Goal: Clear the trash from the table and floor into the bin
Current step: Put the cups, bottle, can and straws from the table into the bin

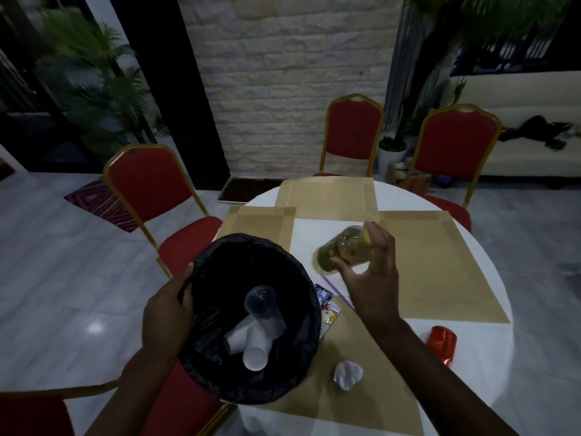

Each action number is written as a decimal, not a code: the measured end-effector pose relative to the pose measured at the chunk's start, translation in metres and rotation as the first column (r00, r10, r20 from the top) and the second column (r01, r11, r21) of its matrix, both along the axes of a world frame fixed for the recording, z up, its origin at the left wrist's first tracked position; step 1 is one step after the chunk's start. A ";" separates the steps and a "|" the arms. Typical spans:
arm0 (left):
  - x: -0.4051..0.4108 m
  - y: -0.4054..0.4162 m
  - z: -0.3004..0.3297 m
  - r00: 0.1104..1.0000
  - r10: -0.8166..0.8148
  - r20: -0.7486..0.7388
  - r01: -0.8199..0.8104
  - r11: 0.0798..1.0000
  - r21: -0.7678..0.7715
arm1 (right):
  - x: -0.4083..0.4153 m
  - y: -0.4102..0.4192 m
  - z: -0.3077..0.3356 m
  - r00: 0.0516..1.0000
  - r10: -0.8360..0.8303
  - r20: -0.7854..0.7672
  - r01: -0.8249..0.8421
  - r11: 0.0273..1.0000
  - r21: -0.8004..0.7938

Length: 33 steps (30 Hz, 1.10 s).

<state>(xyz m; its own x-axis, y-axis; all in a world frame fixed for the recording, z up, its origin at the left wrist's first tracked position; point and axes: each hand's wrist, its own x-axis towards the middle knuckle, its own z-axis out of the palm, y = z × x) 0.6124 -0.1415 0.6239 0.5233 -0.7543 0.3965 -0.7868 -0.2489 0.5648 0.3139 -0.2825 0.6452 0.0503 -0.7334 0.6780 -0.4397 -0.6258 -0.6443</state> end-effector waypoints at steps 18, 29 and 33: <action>-0.005 0.009 -0.006 1.000 -0.010 -0.001 0.010 0.999 -0.052 | 0.165 0.097 -0.089 0.837 0.523 -0.163 -0.416 0.800 0.433; 0.003 0.013 -0.011 1.000 -0.010 0.010 0.011 0.998 -0.054 | 0.159 0.081 -0.103 0.818 0.470 -0.332 -0.293 0.836 0.464; 0.003 0.013 -0.011 1.000 -0.009 0.024 0.011 0.999 -0.045 | 0.146 0.080 -0.098 0.809 0.360 -0.465 -0.193 0.909 0.369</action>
<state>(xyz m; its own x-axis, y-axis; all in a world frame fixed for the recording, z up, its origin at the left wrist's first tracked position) 0.6150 -0.1284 0.6132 0.5057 -0.7406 0.4424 -0.8027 -0.2159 0.5560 0.4600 -0.2022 0.5468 0.5583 -0.7904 0.2523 -0.5928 -0.5928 -0.5452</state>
